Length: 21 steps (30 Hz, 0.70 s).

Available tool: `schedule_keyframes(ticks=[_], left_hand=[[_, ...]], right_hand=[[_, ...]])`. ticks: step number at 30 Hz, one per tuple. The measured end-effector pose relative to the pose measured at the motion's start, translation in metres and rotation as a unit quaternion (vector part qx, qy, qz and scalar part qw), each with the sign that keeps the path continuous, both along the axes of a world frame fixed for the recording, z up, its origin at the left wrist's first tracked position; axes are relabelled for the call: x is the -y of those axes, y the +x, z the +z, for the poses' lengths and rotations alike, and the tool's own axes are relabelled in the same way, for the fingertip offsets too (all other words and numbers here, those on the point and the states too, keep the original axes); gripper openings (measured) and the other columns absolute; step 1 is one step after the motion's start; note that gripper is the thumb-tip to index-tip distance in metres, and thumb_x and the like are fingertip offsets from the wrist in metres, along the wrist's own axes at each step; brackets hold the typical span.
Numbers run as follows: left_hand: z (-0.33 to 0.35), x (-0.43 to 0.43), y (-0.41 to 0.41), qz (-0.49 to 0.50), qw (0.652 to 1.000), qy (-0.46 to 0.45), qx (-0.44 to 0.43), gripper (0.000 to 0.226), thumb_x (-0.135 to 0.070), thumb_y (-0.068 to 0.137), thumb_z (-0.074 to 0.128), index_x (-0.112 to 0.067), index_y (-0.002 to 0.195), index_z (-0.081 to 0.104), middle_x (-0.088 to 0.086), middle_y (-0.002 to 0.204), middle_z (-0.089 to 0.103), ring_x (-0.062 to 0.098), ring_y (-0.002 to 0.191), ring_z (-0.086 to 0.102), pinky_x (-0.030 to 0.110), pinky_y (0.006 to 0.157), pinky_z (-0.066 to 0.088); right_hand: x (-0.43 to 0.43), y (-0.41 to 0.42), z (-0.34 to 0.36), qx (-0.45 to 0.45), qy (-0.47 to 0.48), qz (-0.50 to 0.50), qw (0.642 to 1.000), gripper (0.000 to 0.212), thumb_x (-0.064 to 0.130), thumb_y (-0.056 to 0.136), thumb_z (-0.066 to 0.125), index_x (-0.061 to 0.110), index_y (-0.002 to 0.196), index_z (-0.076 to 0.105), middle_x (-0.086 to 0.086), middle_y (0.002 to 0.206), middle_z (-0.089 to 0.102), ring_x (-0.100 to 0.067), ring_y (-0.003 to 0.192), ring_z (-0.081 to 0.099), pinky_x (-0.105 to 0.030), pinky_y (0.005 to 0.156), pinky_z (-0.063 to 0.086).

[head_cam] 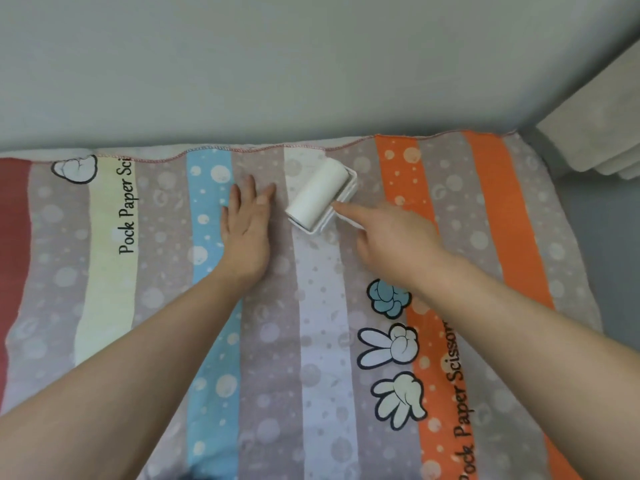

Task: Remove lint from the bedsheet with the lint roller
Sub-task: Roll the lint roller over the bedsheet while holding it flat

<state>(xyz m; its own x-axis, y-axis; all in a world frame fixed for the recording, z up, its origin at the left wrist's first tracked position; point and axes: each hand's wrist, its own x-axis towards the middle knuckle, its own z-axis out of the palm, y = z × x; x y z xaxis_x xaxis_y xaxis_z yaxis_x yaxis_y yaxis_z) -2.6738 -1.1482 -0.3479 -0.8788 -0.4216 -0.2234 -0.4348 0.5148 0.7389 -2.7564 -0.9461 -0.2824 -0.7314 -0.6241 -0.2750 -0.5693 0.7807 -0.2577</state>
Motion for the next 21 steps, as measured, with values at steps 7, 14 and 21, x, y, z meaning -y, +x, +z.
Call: schedule_keyframes(ticks=[7,14,21], left_hand=[[-0.008,-0.014,-0.004,-0.043,0.979,-0.172,0.103,0.077,-0.070,0.096,0.022,-0.034,0.162,0.007,-0.005,0.168,-0.019,0.017,0.153,-0.024,0.045,0.122,-0.017],[-0.005,-0.026,-0.011,-0.054,0.941,-0.284,0.173,0.106,-0.088,0.083,0.035,-0.030,0.162,-0.005,0.002,0.167,-0.024,0.021,0.152,-0.026,0.053,0.122,-0.013],[0.000,-0.049,-0.020,0.009,0.931,-0.288,0.223,0.096,-0.077,0.091,0.038,-0.029,0.162,-0.007,0.011,0.166,-0.024,0.029,0.153,-0.025,0.061,0.120,-0.013]], right_hand=[[-0.101,0.024,0.005,0.032,0.054,-0.015,0.998,0.054,0.029,0.095,0.040,0.051,0.143,0.029,0.004,0.112,0.053,-0.022,0.098,0.057,-0.031,0.064,0.037],[-0.177,0.040,0.010,0.033,0.079,-0.023,0.996,0.054,0.033,0.094,0.041,0.056,0.142,0.027,0.006,0.114,0.054,-0.022,0.105,0.058,-0.035,0.079,0.048],[-0.235,0.048,0.018,0.054,0.071,-0.011,0.996,0.056,0.035,0.092,0.041,0.060,0.139,0.028,0.014,0.100,0.048,-0.010,0.104,0.056,-0.029,0.071,0.042]])
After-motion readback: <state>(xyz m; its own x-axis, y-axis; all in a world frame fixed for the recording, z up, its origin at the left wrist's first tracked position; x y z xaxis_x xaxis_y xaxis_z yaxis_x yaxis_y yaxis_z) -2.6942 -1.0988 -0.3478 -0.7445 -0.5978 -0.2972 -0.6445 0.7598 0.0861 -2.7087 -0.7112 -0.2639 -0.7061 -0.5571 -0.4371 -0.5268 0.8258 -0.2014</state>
